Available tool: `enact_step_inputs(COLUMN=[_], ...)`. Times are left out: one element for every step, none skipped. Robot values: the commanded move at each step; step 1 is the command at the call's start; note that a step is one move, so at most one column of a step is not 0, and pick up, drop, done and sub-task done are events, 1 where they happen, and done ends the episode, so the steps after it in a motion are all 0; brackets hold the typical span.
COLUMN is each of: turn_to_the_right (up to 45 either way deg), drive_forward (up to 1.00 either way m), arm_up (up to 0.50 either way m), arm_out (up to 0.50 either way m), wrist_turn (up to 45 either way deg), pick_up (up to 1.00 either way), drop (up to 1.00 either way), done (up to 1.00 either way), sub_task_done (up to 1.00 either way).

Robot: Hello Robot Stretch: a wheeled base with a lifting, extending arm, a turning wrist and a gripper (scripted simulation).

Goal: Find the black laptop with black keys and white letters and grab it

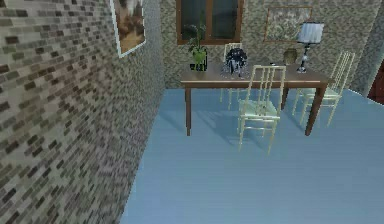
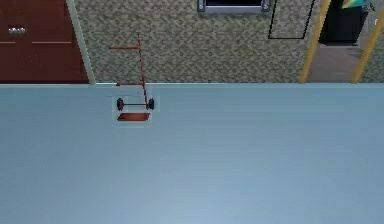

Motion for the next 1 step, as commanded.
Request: enact_step_inputs(turn_to_the_right=[0.0], drive_forward=[1.0], arm_up=[0.0], arm_out=[0.0], wrist_turn=[0.0], pick_up=[0.0], drop=[0.0], done=[0.0], sub_task_done=[0.0])
